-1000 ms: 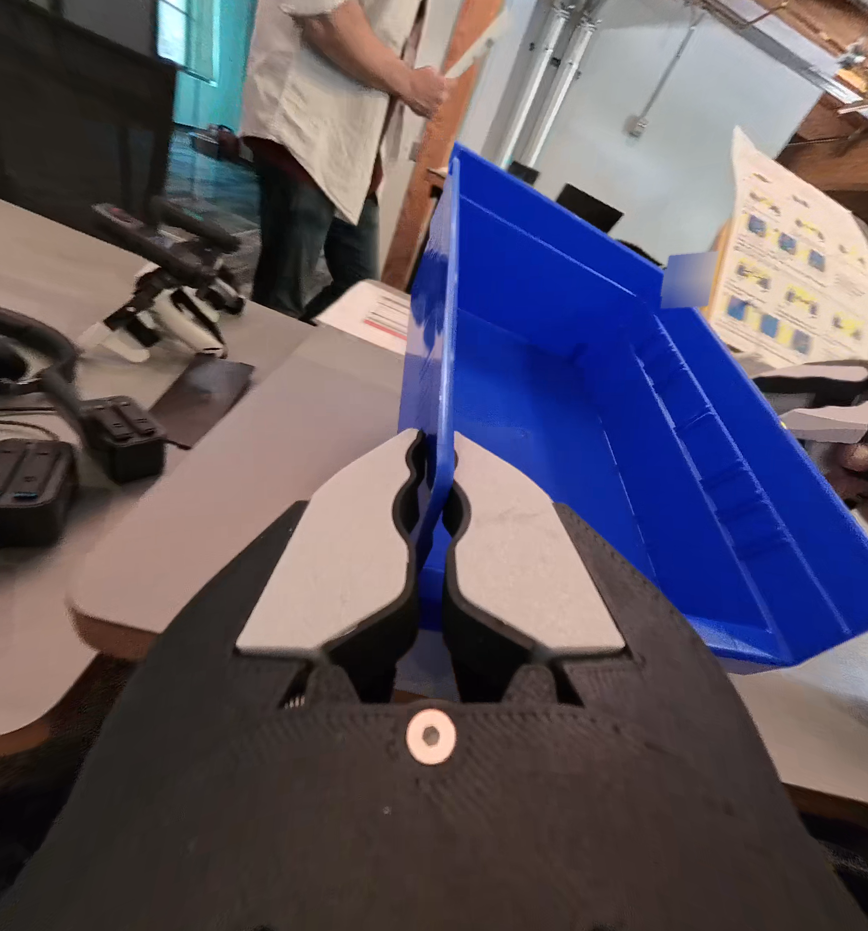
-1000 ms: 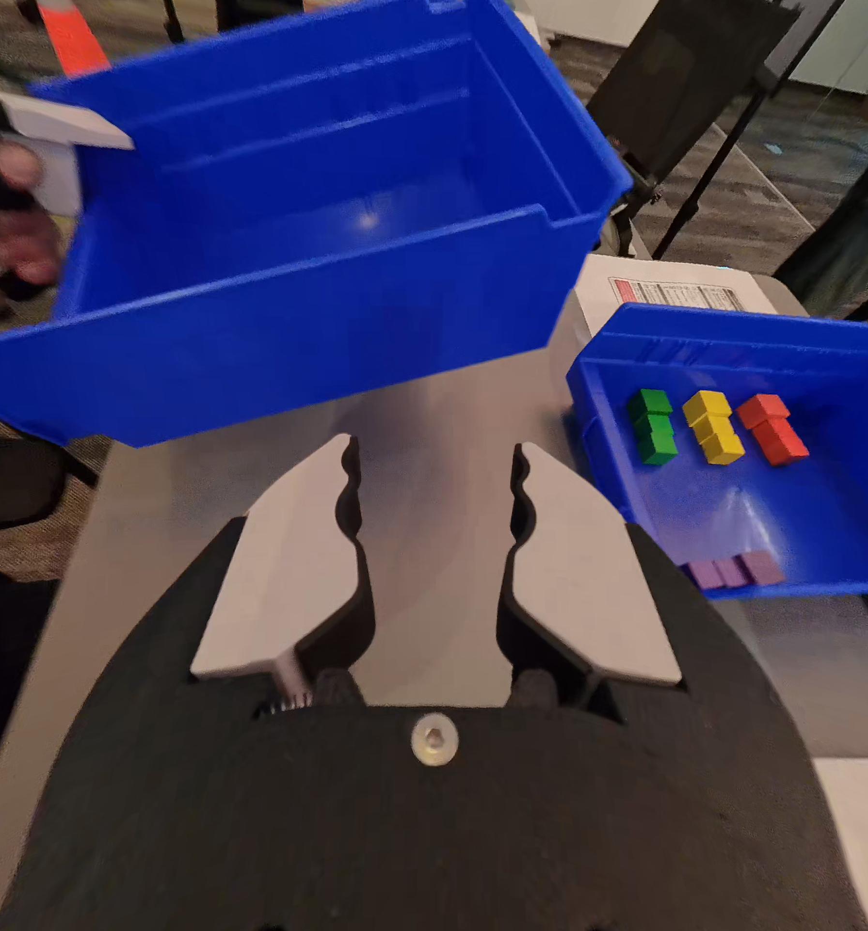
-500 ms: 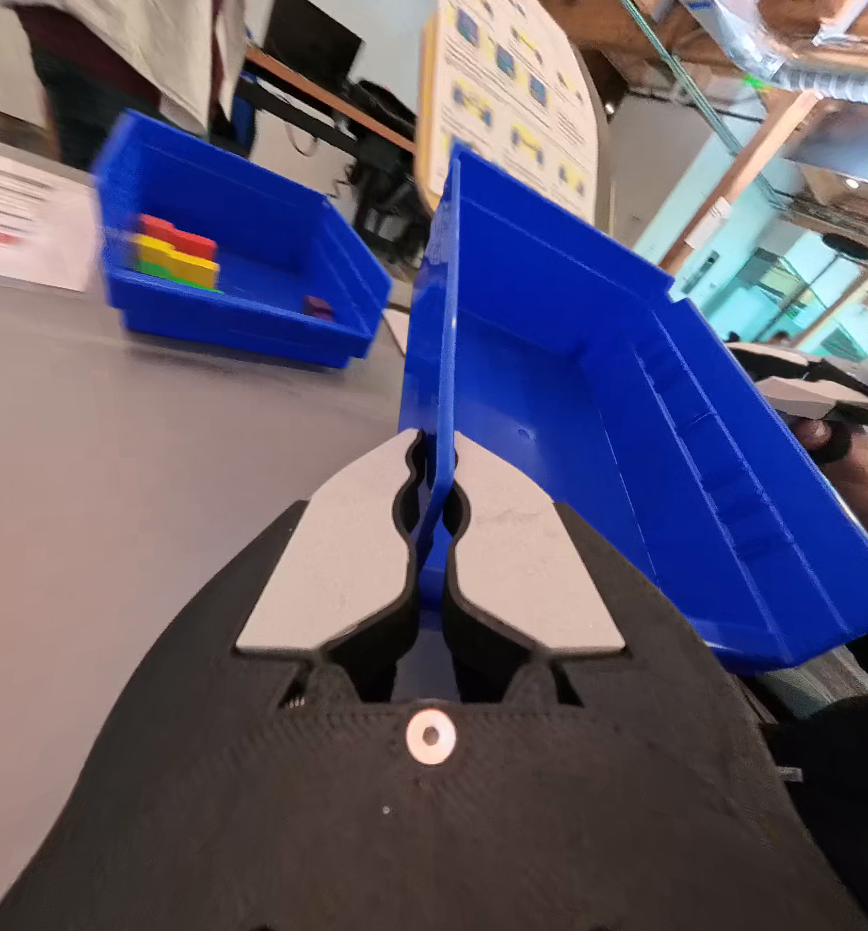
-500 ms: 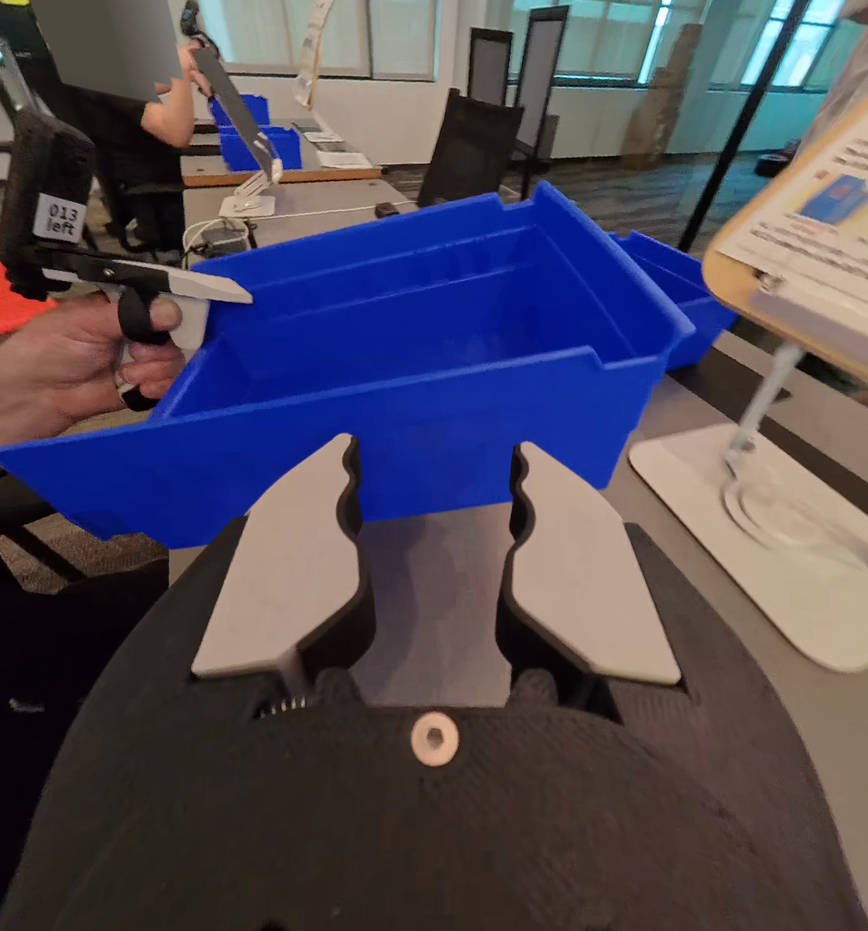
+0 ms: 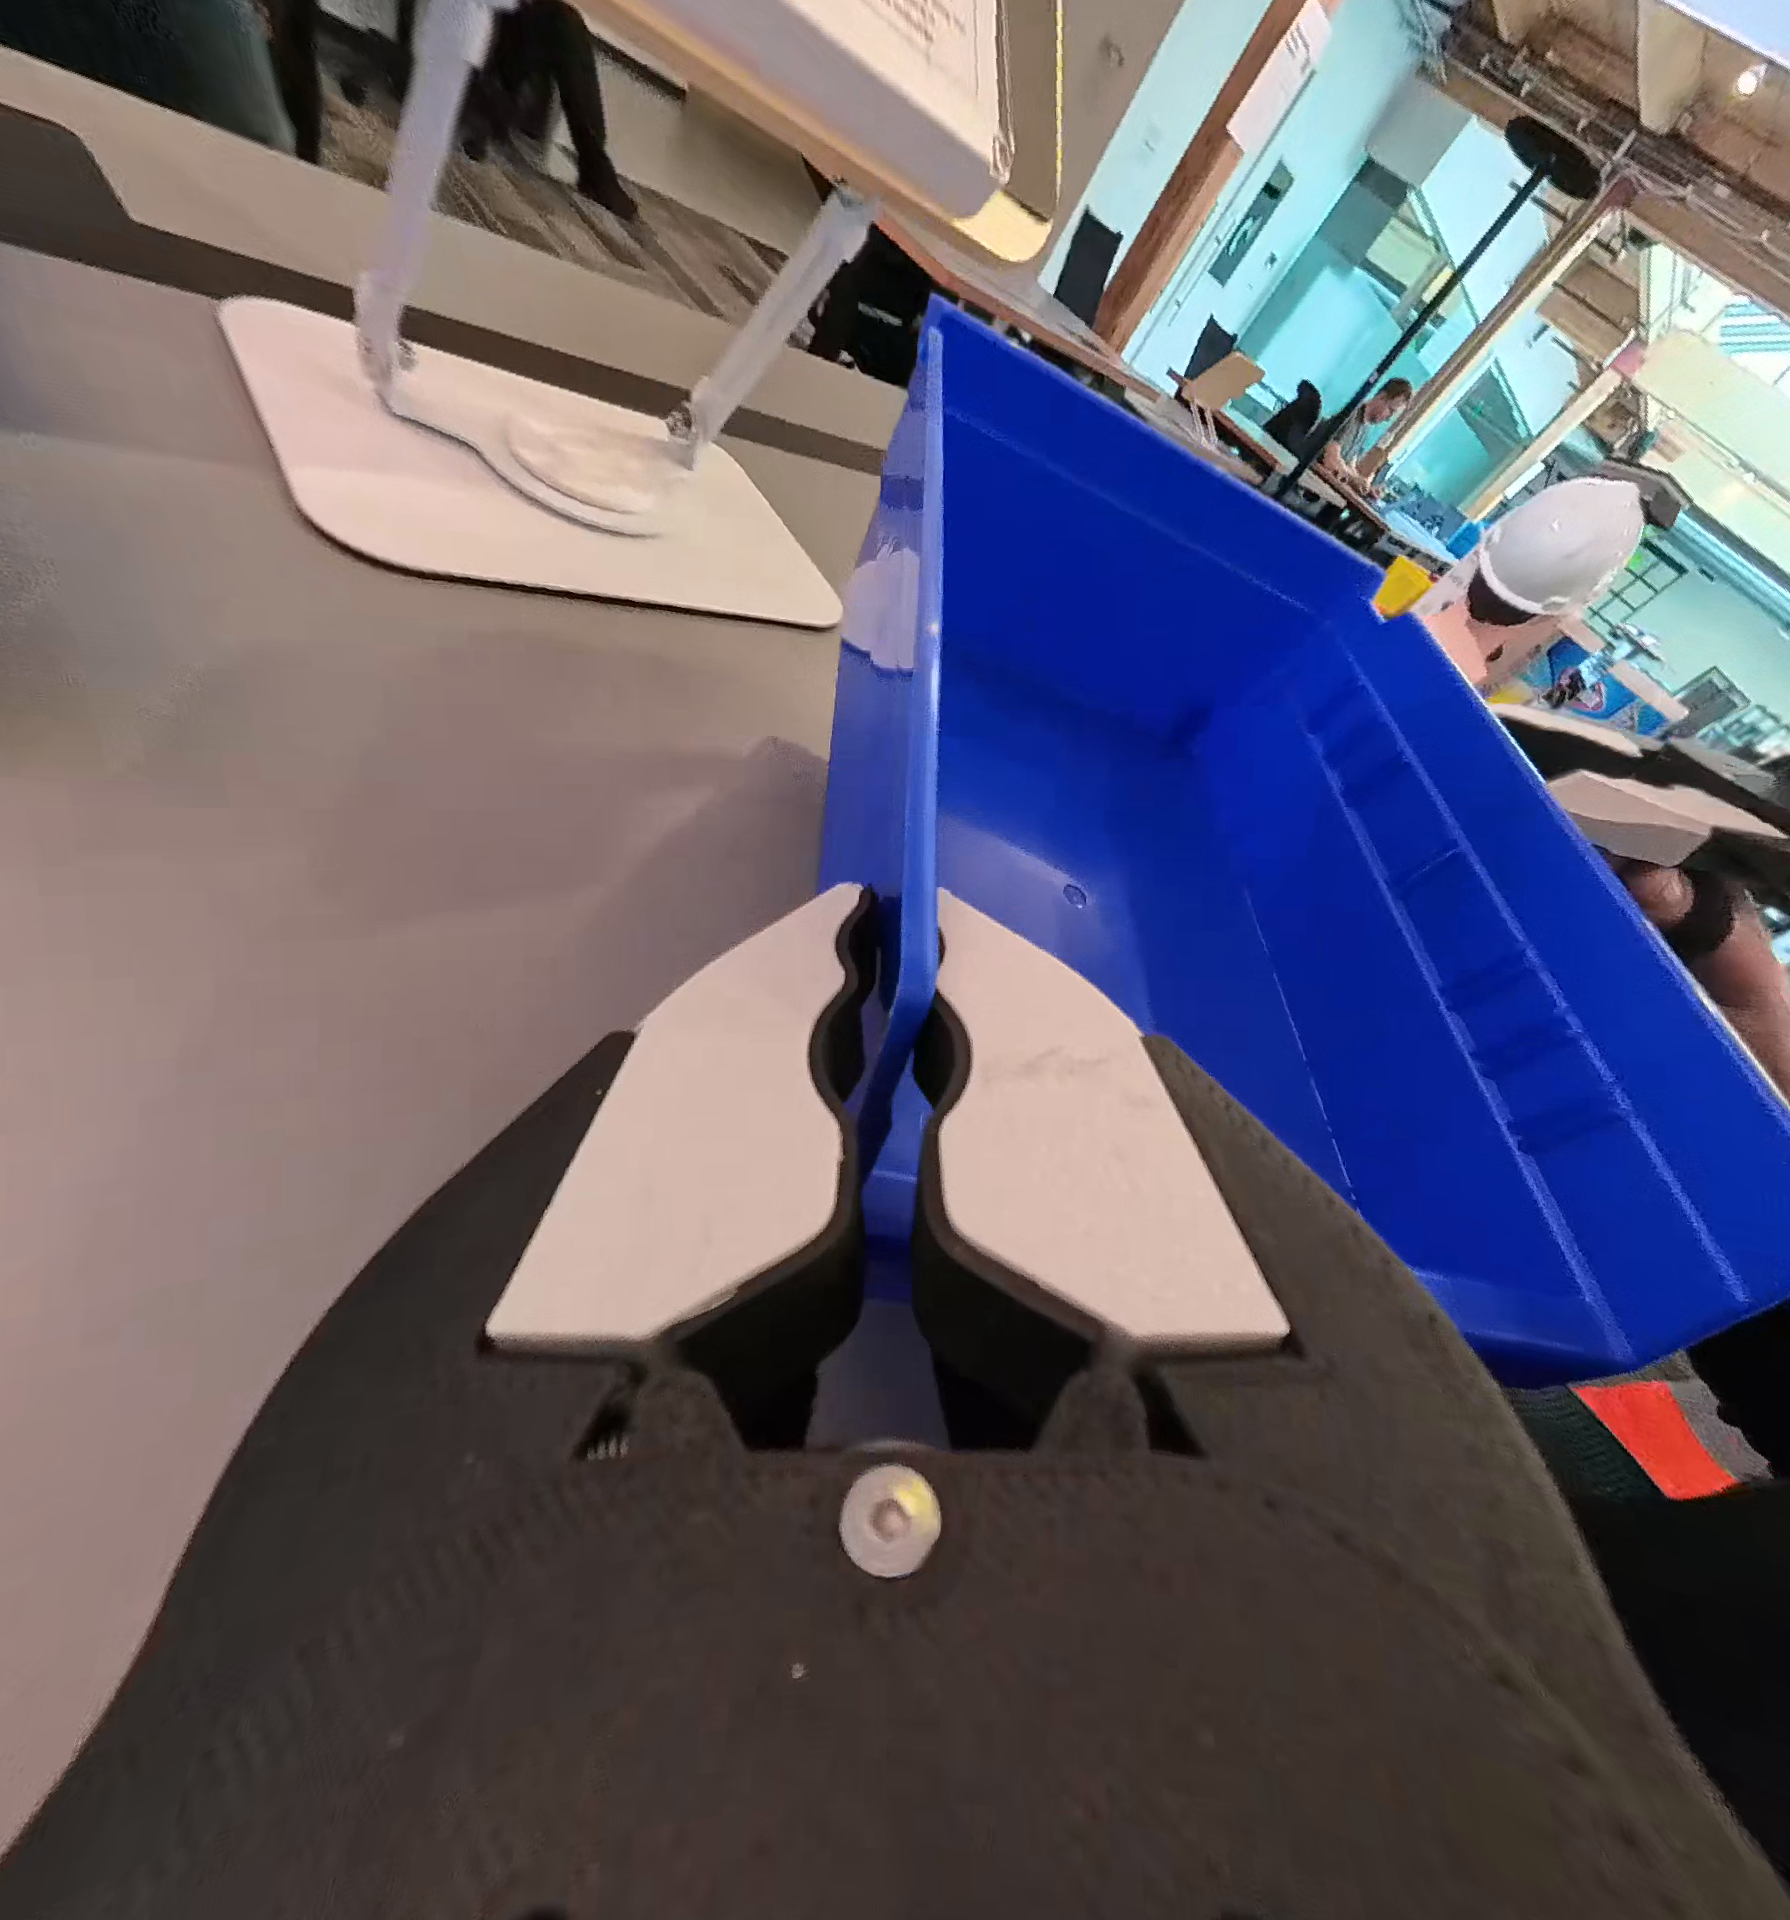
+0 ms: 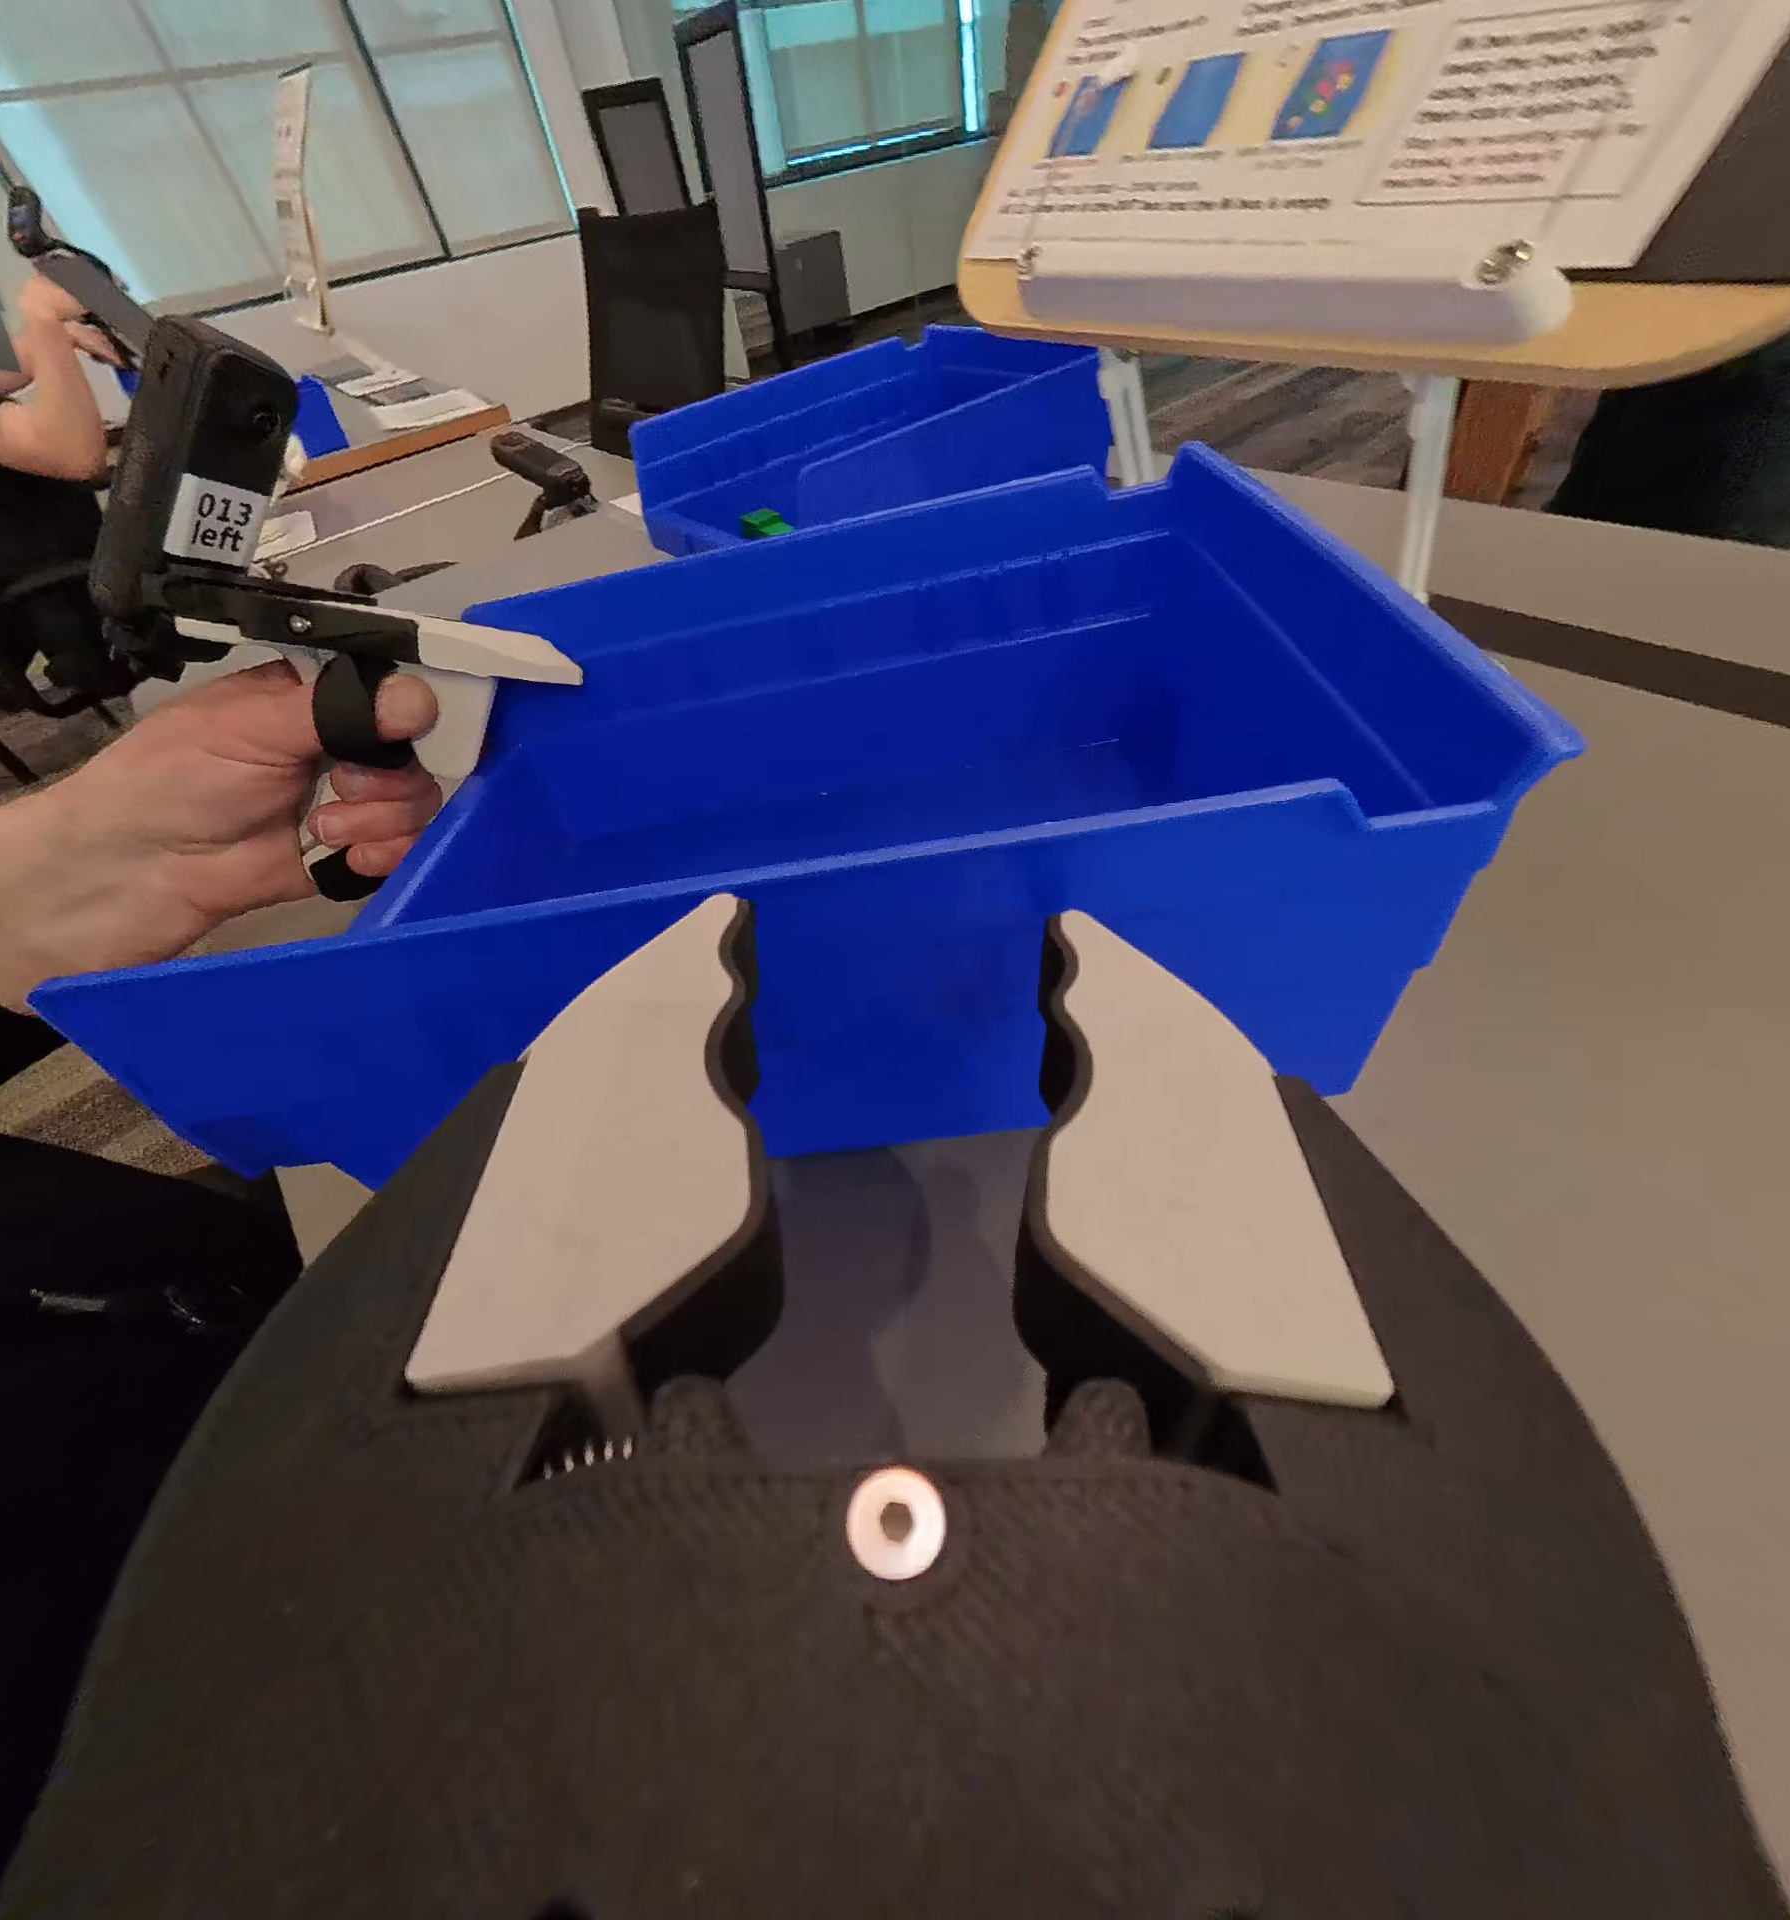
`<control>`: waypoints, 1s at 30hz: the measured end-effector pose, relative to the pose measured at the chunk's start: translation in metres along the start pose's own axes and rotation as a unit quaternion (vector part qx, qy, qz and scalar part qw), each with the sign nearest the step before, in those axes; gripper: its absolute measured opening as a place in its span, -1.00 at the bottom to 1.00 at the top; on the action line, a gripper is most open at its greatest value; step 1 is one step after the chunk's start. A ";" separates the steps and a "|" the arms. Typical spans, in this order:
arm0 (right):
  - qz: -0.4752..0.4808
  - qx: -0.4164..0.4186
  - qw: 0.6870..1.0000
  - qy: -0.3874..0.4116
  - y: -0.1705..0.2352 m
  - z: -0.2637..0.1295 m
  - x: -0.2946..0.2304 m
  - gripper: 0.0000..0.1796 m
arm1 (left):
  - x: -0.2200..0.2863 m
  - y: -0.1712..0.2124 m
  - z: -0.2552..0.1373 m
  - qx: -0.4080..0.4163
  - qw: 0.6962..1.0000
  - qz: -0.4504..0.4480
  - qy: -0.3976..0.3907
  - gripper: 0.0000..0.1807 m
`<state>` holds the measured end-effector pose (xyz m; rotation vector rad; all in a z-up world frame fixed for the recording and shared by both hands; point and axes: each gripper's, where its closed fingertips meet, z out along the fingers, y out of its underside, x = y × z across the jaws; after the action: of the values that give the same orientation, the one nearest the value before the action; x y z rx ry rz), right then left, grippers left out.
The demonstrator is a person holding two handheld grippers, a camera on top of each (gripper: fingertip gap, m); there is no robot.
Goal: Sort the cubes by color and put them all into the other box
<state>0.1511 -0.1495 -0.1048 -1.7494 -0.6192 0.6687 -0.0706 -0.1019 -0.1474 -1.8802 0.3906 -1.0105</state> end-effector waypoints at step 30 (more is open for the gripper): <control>0.044 -0.011 0.997 0.057 0.025 -0.041 0.031 -0.29 | 0.026 -0.016 0.028 -0.050 0.986 0.040 0.154 -0.70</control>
<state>0.2036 -0.1617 -0.1230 -1.8292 -0.4762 0.6200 -0.0355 -0.0935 -0.1273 -1.7813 0.7037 -1.2512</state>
